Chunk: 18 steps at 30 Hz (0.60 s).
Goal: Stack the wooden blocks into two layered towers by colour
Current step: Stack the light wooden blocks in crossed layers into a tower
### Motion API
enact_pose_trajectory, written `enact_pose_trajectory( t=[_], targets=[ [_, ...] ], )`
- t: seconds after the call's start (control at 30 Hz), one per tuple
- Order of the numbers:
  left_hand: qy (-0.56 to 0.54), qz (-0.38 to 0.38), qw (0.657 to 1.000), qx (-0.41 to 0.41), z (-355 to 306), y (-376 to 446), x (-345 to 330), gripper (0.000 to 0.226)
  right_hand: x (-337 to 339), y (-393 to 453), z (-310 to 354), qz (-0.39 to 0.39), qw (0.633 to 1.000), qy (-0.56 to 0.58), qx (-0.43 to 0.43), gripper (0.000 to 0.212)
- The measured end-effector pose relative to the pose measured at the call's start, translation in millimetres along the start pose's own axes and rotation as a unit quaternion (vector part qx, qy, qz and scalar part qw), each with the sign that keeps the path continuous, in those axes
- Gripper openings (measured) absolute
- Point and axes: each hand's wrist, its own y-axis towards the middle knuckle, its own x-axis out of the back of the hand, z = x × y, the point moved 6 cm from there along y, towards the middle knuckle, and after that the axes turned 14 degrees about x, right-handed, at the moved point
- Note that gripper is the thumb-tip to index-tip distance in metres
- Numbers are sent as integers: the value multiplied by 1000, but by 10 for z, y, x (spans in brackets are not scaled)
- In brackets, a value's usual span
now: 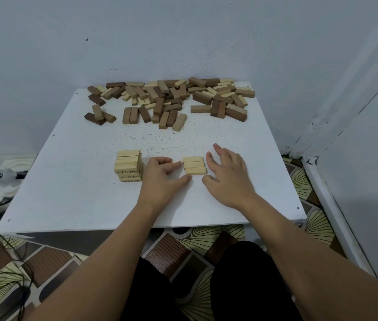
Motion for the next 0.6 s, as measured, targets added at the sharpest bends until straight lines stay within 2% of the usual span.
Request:
enact_pose_trajectory(
  t=[0.17, 0.3, 0.6],
  targets=[
    [6, -8, 1000, -4, 18, 34, 5, 52, -23, 16, 56, 20, 999, -24, 21, 75],
    [9, -4, 1000, -7, 18, 69, 3, 54, -32, 16, 52, 20, 999, -34, 30, 65],
    [2, 8, 1000, -6, 15, 87, -18, 50, -58, 19, 64, 34, 997, -49, 40, 66]
  ],
)
